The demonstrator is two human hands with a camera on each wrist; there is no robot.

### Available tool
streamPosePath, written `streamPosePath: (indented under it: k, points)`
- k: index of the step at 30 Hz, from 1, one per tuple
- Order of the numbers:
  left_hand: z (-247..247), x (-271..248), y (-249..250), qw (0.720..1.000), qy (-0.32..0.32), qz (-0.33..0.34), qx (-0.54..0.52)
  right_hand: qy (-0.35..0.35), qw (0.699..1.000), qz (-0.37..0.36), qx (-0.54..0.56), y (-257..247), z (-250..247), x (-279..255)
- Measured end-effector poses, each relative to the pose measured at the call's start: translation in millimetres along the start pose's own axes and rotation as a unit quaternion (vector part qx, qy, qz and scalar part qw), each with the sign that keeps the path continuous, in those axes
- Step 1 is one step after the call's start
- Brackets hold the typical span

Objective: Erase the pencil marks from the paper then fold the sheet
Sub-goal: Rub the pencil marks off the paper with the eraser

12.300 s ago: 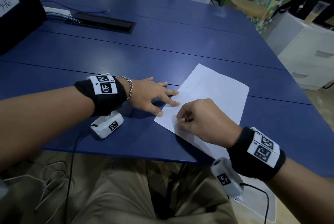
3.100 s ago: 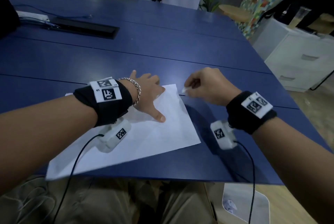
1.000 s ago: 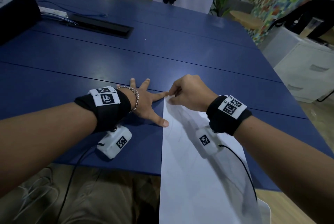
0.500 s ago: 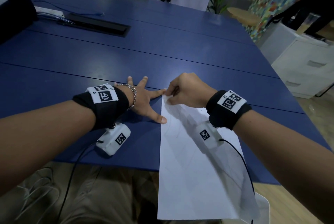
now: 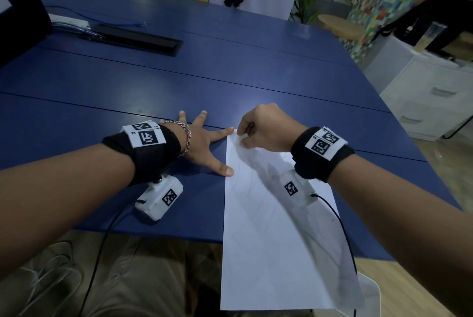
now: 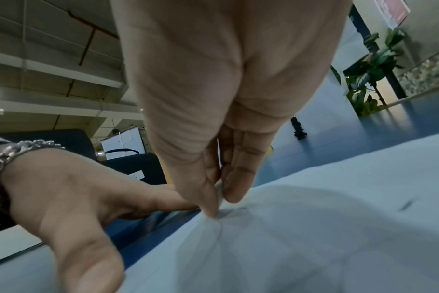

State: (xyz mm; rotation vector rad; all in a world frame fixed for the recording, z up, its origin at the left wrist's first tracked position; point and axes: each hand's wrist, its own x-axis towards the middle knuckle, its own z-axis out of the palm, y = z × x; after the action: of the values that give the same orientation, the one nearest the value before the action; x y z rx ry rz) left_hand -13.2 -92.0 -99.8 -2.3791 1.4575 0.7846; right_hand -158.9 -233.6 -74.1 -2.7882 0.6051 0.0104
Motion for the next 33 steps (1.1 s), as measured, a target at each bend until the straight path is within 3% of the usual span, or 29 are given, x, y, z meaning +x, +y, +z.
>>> streamPosePath:
  k: [7, 16, 21, 24, 26, 29, 33]
  points:
    - [-4, -5, 4, 0.998, 0.022, 0.051, -0.003, 0.013, 1.0, 0.008, 0.027, 4, 8, -3]
    - [2, -6, 4, 0.999, 0.015, 0.025, 0.025, 0.024, 0.999, 0.034, 0.005, 6, 2, 3]
    - [3, -4, 3, 0.999, 0.008, 0.027, 0.028, -0.045, 0.999, -0.019, 0.009, -3, -1, -6]
    - [3, -4, 3, 0.999, 0.005, 0.024, 0.026, -0.005, 0.999, 0.032, 0.007, 8, -7, 0]
    - [3, -4, 3, 0.999, 0.004, 0.024, 0.029, 0.014, 1.0, 0.028, 0.0, 5, -3, -1]
    - [2, -5, 4, 0.999, 0.0, 0.022, 0.035, -0.02, 1.0, -0.019, -0.005, -8, 2, -9]
    - [1, -4, 4, 0.999, -0.006, 0.025, 0.025, -0.002, 1.0, 0.023, -0.014, 0, -5, -1]
